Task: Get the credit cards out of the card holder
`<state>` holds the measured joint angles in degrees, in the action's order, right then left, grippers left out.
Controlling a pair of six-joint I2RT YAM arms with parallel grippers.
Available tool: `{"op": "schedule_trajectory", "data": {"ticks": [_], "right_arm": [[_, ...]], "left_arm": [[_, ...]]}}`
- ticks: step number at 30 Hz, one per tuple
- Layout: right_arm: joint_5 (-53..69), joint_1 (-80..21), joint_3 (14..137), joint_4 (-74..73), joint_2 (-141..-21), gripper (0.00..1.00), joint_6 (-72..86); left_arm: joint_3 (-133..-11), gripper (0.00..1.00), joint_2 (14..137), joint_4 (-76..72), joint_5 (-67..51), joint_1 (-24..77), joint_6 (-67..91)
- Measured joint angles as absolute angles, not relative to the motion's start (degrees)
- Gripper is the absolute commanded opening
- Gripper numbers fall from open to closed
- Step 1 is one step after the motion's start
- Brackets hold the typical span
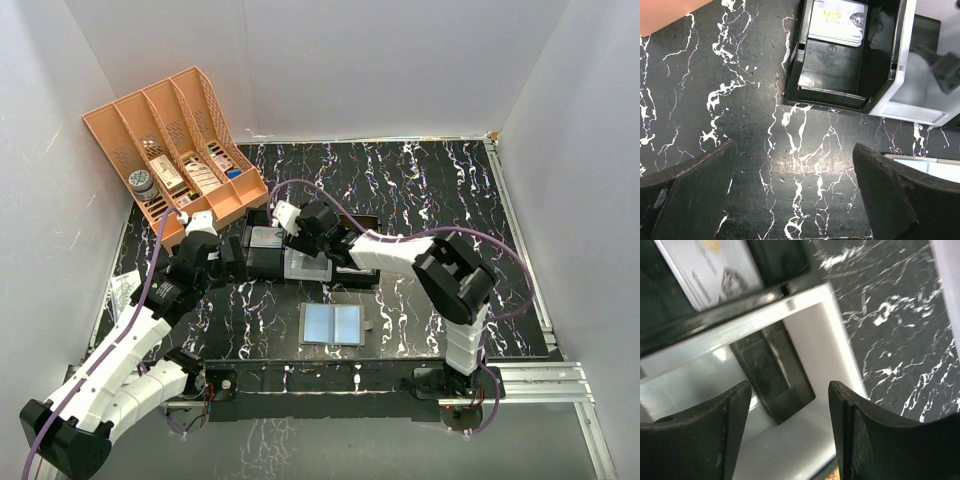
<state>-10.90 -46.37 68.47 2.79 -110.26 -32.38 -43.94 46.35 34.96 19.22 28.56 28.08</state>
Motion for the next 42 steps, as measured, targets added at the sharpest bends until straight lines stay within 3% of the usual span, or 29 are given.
{"op": "schedule_trajectory", "data": {"ticks": [5, 10, 13, 20, 24, 33, 42], "right_arm": [[-8.8, -46.4, 64.2, 6.0, -97.8, 0.70, -23.2], [-7.5, -46.4, 54.1, 11.1, -79.1, 0.87, -5.2], [-9.1, -46.4, 49.6, 8.5, -72.3, 0.87, 6.7], [-7.9, -46.3, 36.8, -5.6, -64.6, 0.80, 28.8], [-3.3, -46.3, 27.1, -7.6, -55.3, 0.73, 39.4], [3.7, -46.3, 20.6, -8.5, -48.7, 0.47, 49.8], [5.0, -46.3, 20.3, -10.5, -53.2, 0.45, 53.4]], "left_arm": [[-43.9, 0.99, 46.2, 34.5, 17.7, 28.6, 27.4], [-43.5, 0.99, 46.0, 32.5, 13.5, 28.6, 26.0], [-42.1, 0.98, 45.6, 29.9, 7.4, 28.6, 24.7], [-38.4, 0.81, 49.0, 22.2, -12.8, 28.6, 25.2], [-32.9, 0.79, 54.0, 15.0, -22.3, 29.7, 29.9], [-28.9, 0.72, 58.4, 8.1, -22.5, 40.0, 37.8], [-28.9, 0.66, 65.3, 4.7, -18.8, 44.3, 42.0]]}}
